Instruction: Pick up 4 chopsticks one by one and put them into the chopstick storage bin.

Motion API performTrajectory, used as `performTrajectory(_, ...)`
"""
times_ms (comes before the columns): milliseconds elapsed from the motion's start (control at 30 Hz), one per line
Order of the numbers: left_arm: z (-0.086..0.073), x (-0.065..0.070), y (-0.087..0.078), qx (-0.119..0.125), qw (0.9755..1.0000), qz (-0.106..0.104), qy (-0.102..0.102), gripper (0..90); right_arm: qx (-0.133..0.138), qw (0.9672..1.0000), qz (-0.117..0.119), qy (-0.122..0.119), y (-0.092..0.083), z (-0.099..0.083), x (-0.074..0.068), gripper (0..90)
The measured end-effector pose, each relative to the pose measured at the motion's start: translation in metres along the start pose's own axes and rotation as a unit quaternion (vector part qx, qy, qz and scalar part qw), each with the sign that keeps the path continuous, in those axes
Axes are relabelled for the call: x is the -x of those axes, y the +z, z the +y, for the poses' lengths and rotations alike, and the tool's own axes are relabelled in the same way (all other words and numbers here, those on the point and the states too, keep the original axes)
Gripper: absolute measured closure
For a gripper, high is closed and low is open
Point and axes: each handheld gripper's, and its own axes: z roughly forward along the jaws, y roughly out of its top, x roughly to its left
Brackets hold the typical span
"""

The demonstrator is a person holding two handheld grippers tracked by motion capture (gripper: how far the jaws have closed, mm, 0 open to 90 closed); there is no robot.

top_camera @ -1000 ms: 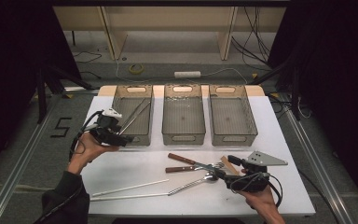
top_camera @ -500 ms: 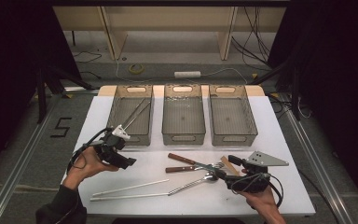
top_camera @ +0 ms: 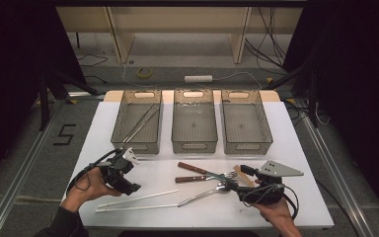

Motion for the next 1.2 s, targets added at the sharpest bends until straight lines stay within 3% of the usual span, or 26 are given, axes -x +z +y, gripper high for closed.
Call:
performTrajectory(300, -0.007, 0.005, 0.008, -0.04, 0.999, 0.009, 0.016, 34.0, 0.001, 1.0, 0.001, 0.0, 0.0, 0.0, 0.0, 25.3)
performTrajectory(767, -0.021, 0.003, 0.008, -0.066, 0.9975, -0.009, 0.021, 49.0, -0.001, 1.0, 0.0, 0.001, 0.001, 0.0, -0.001, 25.3)
performTrajectory(933, -0.025, 0.004, 0.01, -0.091, 0.9952, -0.016, 0.029, 54.7, -0.002, 1.0, 0.001, 0.0, 0.001, 0.0, -0.001, 25.3)
performTrajectory(1100, -0.028, 0.007, 0.014, -0.099, 0.9945, -0.026, 0.026, 58.4, -0.002, 1.0, 0.0, 0.0, 0.001, 0.0, -0.001, 25.3)
performTrajectory(1200, -0.029, 0.007, 0.015, -0.105, 0.9934, -0.031, 0.034, 60.7, -0.001, 1.0, 0.0, -0.001, 0.001, 0.0, 0.0, 25.3)
